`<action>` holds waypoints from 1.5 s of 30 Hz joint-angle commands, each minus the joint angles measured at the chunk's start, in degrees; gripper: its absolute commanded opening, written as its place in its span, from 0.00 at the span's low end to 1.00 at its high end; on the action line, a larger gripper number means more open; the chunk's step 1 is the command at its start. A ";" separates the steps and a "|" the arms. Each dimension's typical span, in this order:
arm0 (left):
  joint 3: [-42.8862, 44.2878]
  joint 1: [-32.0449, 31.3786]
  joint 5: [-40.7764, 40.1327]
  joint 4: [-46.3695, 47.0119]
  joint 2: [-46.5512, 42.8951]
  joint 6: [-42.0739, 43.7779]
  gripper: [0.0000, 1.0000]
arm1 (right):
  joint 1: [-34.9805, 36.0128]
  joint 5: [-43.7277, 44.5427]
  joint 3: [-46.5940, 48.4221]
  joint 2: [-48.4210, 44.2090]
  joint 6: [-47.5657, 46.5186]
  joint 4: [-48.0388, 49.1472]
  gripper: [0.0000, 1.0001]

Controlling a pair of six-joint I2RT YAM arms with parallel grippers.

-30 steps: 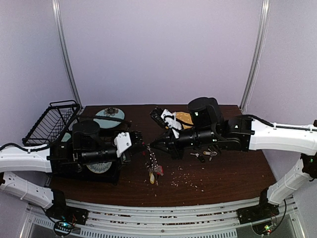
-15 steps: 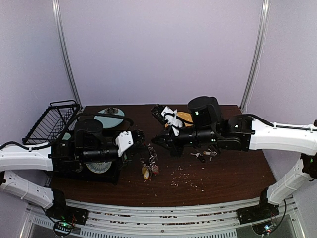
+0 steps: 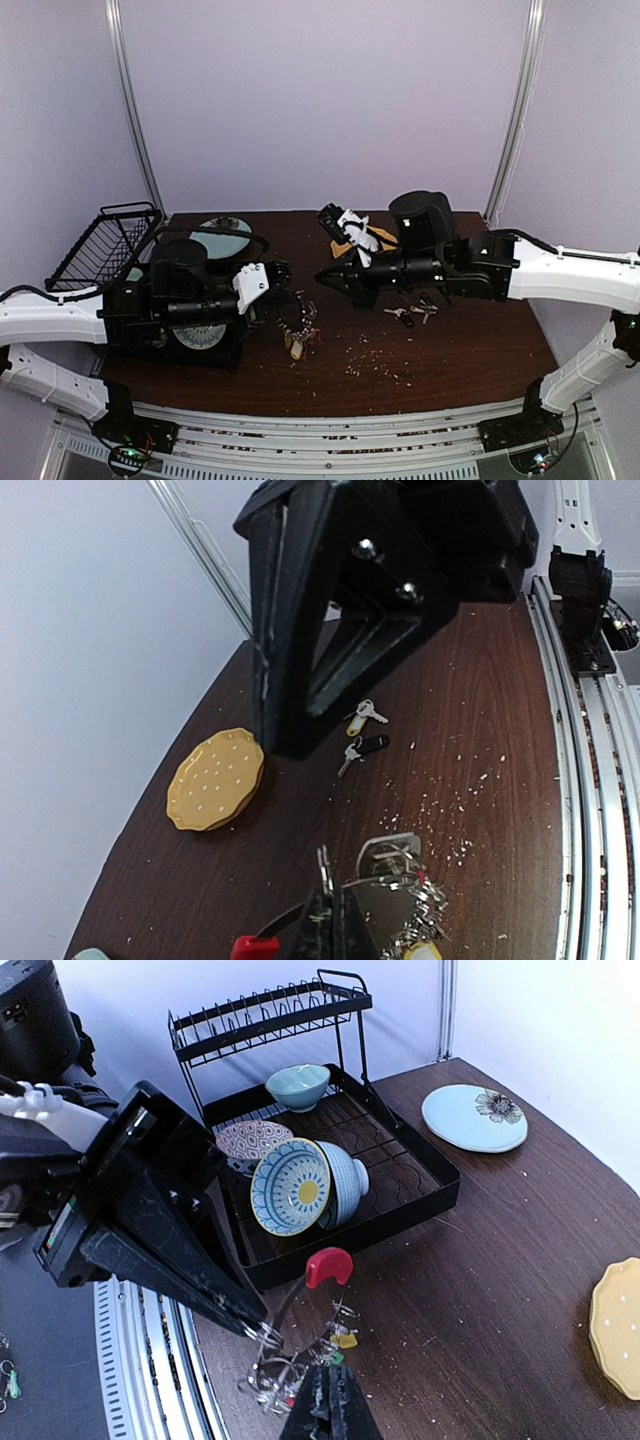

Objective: Put the keys on the keyring

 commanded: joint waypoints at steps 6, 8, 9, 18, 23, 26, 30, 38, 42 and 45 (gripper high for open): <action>1.72 0.69 -0.02 3.17 -0.54 -0.90 0.00 | -5.79 -11.33 -7.55 -4.42 6.84 5.14 0.05; 1.63 0.69 -0.07 3.27 -0.66 -0.74 0.00 | -6.61 -15.78 -9.19 -4.02 8.52 7.10 0.10; 1.61 0.69 -0.09 3.27 -0.66 -0.75 0.00 | -6.69 -17.06 -10.06 -3.73 8.97 8.35 0.15; 1.33 0.69 -0.16 3.63 -1.43 -0.75 0.00 | -3.25 -24.12 -20.61 -2.19 11.10 29.17 0.28; 1.25 0.69 -0.16 3.88 -2.12 -0.40 0.00 | -1.76 -19.41 -22.12 -1.93 6.04 30.98 0.31; 1.05 0.69 0.07 4.21 -2.73 -0.17 0.00 | -1.76 -19.33 -22.04 -0.90 4.94 33.01 0.31; 0.73 0.70 0.27 4.88 -3.50 0.05 0.00 | -1.82 -18.29 -22.00 0.35 3.08 34.17 0.30; 0.55 0.69 0.72 5.25 -4.20 0.39 0.00 | -2.73 -18.97 -21.78 1.22 2.06 35.77 0.33; 0.44 0.69 0.86 5.35 -4.16 0.44 0.00 | -3.36 -20.07 -21.34 1.32 1.69 35.89 0.34; 0.55 0.69 1.07 5.35 -4.13 0.49 0.00 | -3.40 -20.75 -20.39 2.06 1.03 35.48 0.34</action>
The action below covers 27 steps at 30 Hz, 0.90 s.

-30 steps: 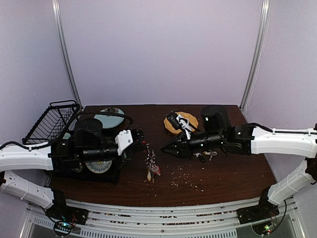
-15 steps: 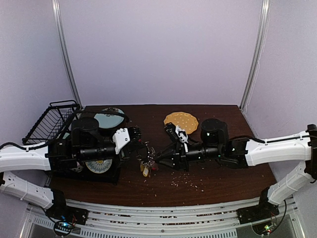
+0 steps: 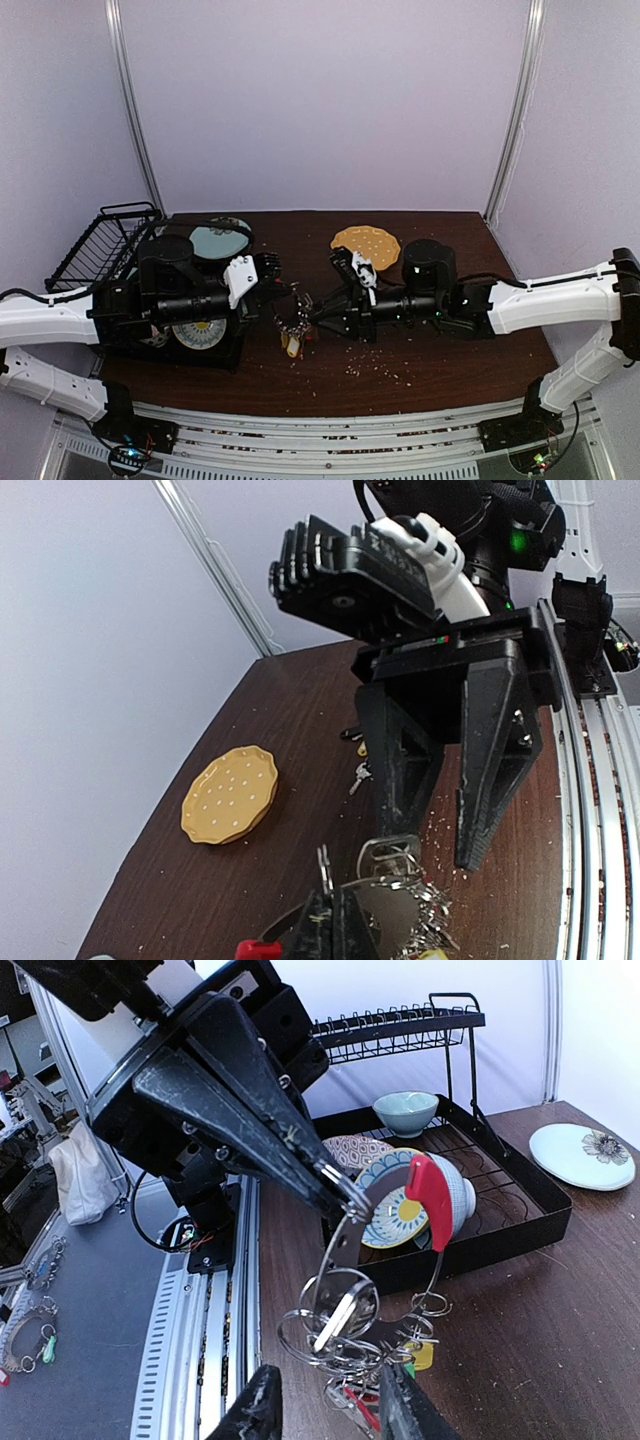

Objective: Put the keys on the keyring

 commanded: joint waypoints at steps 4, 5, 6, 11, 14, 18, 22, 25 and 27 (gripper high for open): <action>0.44 0.28 1.15 5.03 -1.35 0.65 0.00 | -0.30 -1.85 2.72 2.07 -2.07 1.11 0.34; 0.46 0.28 1.29 5.02 -1.38 0.66 0.00 | -0.33 -2.15 3.11 2.31 -2.11 1.19 0.32; 0.46 0.28 1.42 5.04 -1.36 0.68 0.00 | -0.32 -2.49 3.48 2.52 -2.07 1.25 0.30; 0.38 0.28 1.36 4.86 -1.37 0.78 0.00 | -0.29 -4.03 4.68 3.26 -1.69 0.80 0.18; 0.38 0.28 1.48 4.79 -1.25 0.76 0.00 | -0.34 -4.32 4.46 2.81 -1.51 0.35 0.14; 0.29 0.28 1.47 4.75 -1.21 0.80 0.00 | -0.36 -4.57 4.70 2.31 -1.42 -1.22 0.07; 0.29 0.28 1.27 4.72 -1.03 0.95 0.00 | -0.35 -4.47 5.10 2.15 -0.98 -2.54 0.01; 0.20 0.28 1.16 4.62 -0.97 1.04 0.00 | -0.22 -4.18 5.80 1.93 -0.95 -5.19 0.00; 0.12 0.28 0.90 4.54 -0.92 1.07 0.00 | -0.26 -4.04 5.95 1.63 -1.00 -6.30 0.00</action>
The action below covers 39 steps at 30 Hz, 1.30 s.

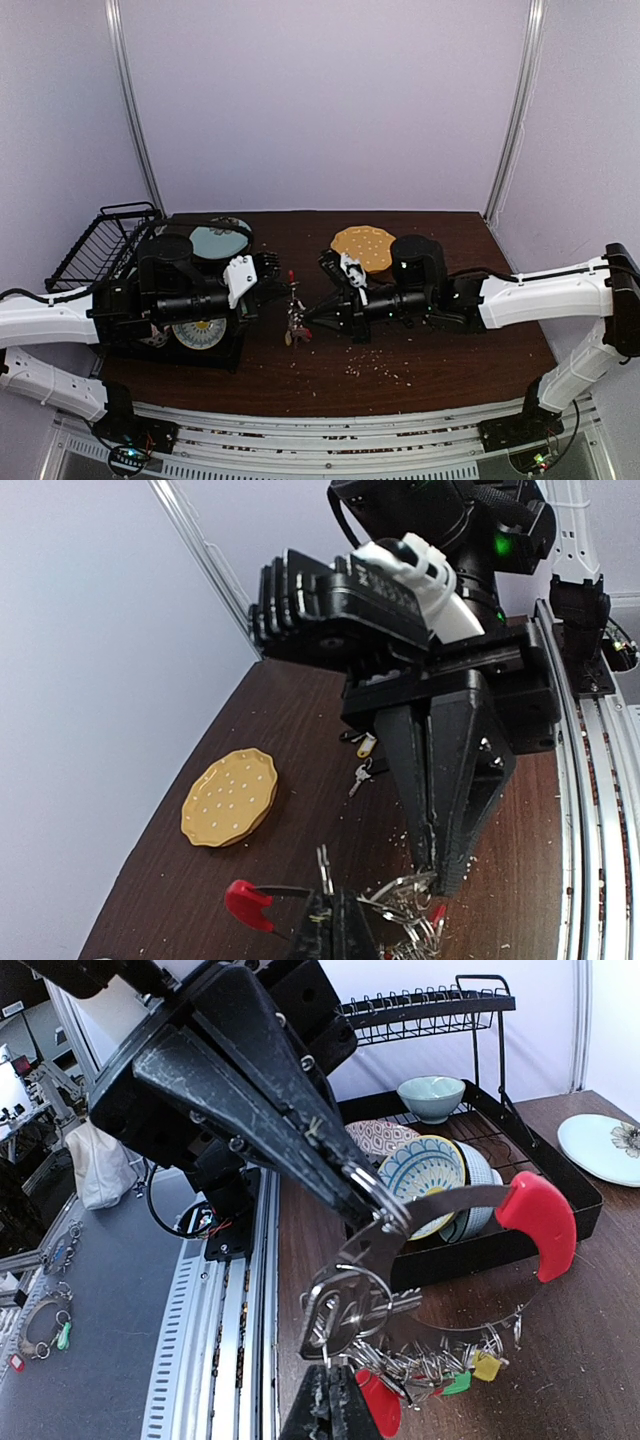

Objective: Put the keys on the keyring

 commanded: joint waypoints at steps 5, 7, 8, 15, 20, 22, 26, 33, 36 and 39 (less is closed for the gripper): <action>0.14 0.17 -0.07 4.27 -0.72 0.87 0.00 | -0.22 -0.15 2.29 -2.02 0.59 -2.46 0.00; 0.09 0.17 -0.25 4.19 -0.69 0.87 0.00 | -0.19 0.24 2.86 -2.09 1.07 -2.94 0.00; 0.05 0.17 -0.67 4.13 -0.72 0.91 0.00 | -0.22 0.54 3.39 -2.48 1.03 -3.97 0.00; 0.21 0.17 -5.68 2.89 0.56 1.81 0.00 | -0.16 -1.60 5.26 -6.70 0.60 -9.91 0.00; 0.61 0.14 -7.92 2.14 1.54 1.70 0.00 | 0.05 -0.82 7.96 -8.67 0.09 -15.91 0.00; 0.66 0.19 -8.31 2.19 1.54 1.59 0.00 | -0.05 0.65 8.24 -10.05 -1.03 -18.21 0.00; 0.49 0.17 -8.53 2.37 1.03 1.77 0.00 | -0.12 4.89 11.18 -12.11 -5.55 -29.09 0.00; 0.36 0.17 -4.59 2.85 0.25 2.16 0.00 | -0.19 10.88 21.54 -8.55 -7.97 -48.34 0.00; 0.82 0.17 -4.16 2.62 0.26 1.87 0.00 | -0.12 11.00 27.31 -3.17 -6.55 -51.42 0.00; 1.05 0.17 -3.68 2.55 0.21 0.75 0.00 | 0.01 14.69 34.75 1.79 -7.81 -57.49 0.00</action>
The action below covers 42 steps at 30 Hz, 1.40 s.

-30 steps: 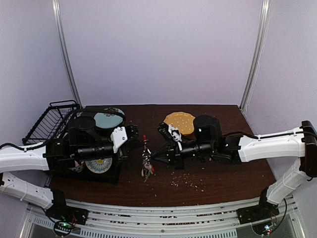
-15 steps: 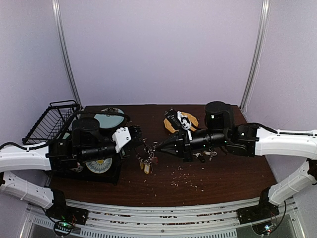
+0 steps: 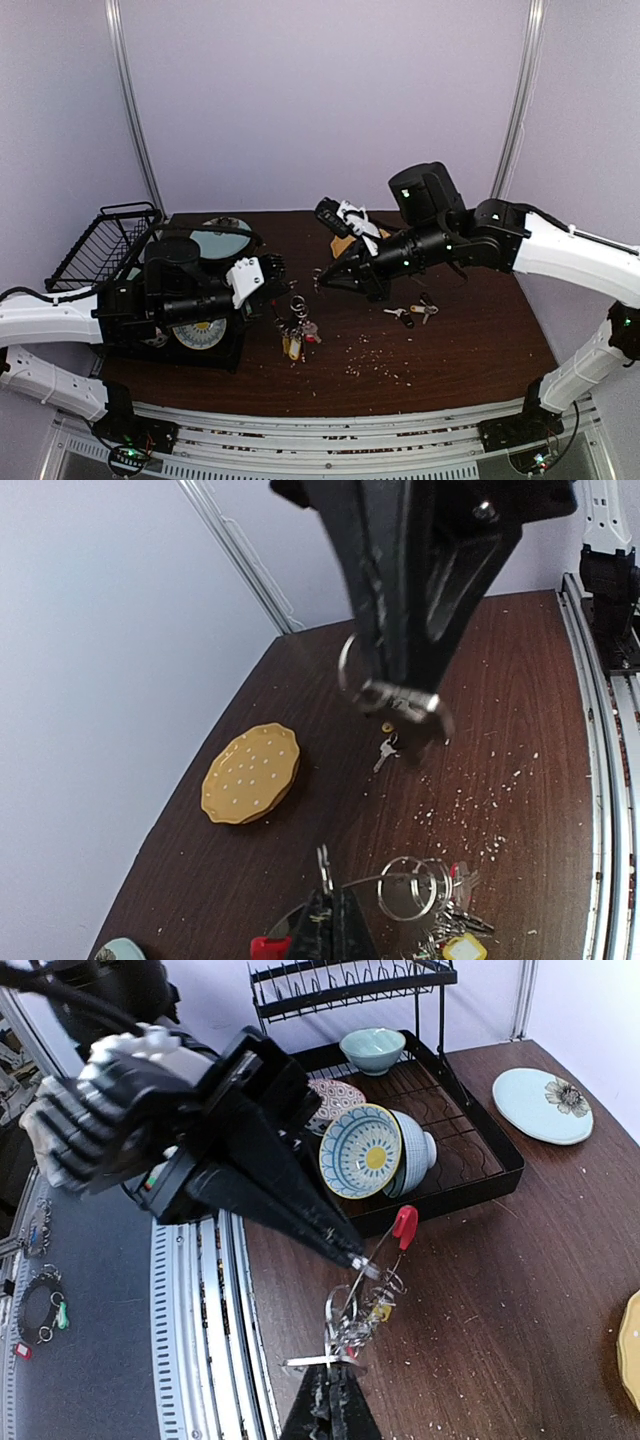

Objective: Put the keys on the keyring

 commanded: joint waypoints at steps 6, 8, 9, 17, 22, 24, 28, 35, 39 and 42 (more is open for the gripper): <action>1.57 0.41 3.47 3.85 -0.78 -6.73 0.00 | 0.29 6.80 12.16 8.39 -8.48 -15.64 0.00; 2.11 0.61 3.30 3.19 -0.01 -9.25 0.00 | 0.31 5.74 13.22 8.47 -10.34 -16.70 0.00; 2.48 0.70 3.25 2.85 0.40 -10.40 0.00 | 0.31 4.85 13.56 8.48 -11.18 -17.34 0.00; 4.69 1.07 4.23 1.55 0.52 -19.43 0.00 | 0.25 1.13 11.73 6.88 -14.08 -13.98 0.00; 4.43 1.07 8.09 2.51 0.14 -21.57 0.00 | 0.35 -0.88 12.69 8.27 -13.71 -11.56 0.00; 4.44 1.07 9.10 2.63 0.07 -21.72 0.00 | 0.68 -1.03 12.91 8.56 -13.75 -11.47 0.00; 4.35 1.07 9.68 2.88 -0.04 -21.73 0.00 | 0.93 -2.14 13.73 8.81 -12.78 -11.34 0.00; 4.27 1.07 9.62 2.89 0.40 -21.52 0.00 | 2.15 -0.51 15.82 10.62 -12.10 -13.62 0.00; 4.19 1.07 9.37 2.88 0.25 -20.96 0.00 | 2.28 1.00 18.07 12.56 -12.17 -16.51 0.00; 3.86 1.07 9.45 3.26 0.03 -20.18 0.00 | 2.33 2.20 18.94 13.44 -11.61 -17.67 0.00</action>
